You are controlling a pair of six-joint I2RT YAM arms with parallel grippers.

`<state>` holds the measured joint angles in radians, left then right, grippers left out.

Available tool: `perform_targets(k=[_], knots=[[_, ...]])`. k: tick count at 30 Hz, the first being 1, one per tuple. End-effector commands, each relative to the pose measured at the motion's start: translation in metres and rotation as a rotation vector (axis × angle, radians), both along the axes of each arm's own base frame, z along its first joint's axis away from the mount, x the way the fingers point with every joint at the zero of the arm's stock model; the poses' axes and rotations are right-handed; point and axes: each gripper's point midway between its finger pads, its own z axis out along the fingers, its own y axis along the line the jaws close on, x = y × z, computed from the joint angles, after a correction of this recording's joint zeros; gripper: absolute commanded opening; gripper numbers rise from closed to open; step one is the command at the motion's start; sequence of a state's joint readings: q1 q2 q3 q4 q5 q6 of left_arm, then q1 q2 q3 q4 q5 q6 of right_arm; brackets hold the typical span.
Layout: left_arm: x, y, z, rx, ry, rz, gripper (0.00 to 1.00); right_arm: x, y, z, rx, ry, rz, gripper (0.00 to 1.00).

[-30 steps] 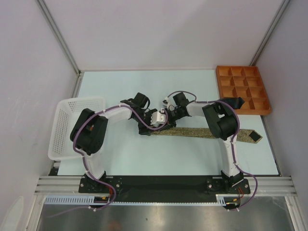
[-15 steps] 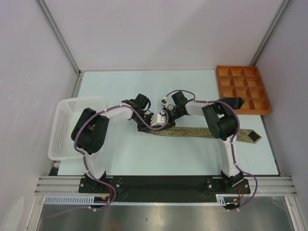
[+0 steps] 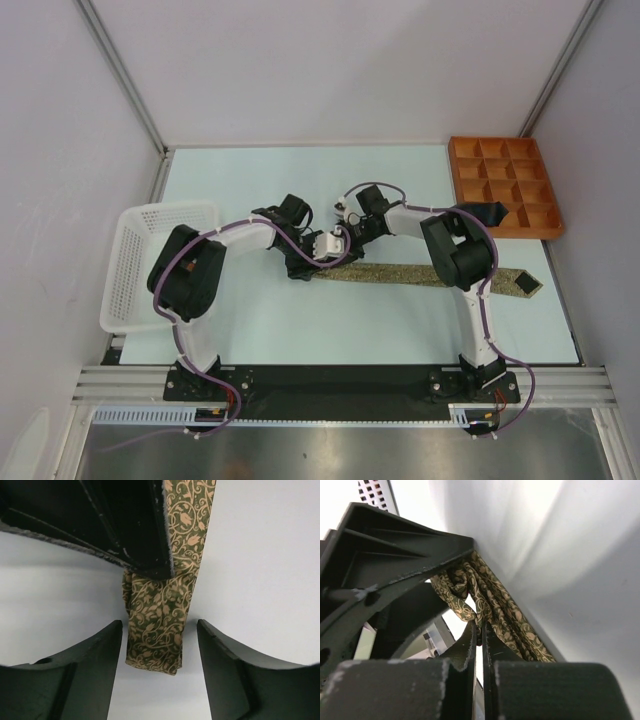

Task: Roll the ties
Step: Roll the tie at the center of the board.

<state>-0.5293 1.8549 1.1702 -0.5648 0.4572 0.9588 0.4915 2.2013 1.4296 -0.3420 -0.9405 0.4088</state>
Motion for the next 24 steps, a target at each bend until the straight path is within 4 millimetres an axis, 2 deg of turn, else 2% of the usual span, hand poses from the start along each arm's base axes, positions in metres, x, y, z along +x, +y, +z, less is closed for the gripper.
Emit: perform_targets(k=[1,5,10,16,19,22,24], knots=[[0.004,-0.013,0.019,-0.069,-0.019,-0.001,0.68,0.007,0.008,0.011,0.023,-0.039,0.02,0.0],[0.005,-0.017,0.017,-0.064,-0.026,-0.019,0.78,0.007,0.009,0.016,0.031,-0.042,0.027,0.0],[0.008,-0.024,0.01,-0.054,-0.054,-0.011,0.8,0.006,0.012,0.019,0.039,-0.036,0.037,0.0],[0.022,-0.023,0.005,-0.031,-0.103,0.047,0.62,0.006,0.013,0.019,0.041,-0.029,0.041,0.0],[0.024,-0.022,0.005,-0.028,-0.108,0.057,0.45,0.006,0.011,0.021,0.043,-0.024,0.043,0.01],[0.019,-0.021,0.001,-0.021,-0.082,0.051,0.37,0.011,0.006,0.018,0.024,-0.033,0.033,0.09],[0.016,-0.022,0.001,-0.025,-0.073,0.034,0.34,0.015,0.002,0.011,0.003,-0.038,0.024,0.13]])
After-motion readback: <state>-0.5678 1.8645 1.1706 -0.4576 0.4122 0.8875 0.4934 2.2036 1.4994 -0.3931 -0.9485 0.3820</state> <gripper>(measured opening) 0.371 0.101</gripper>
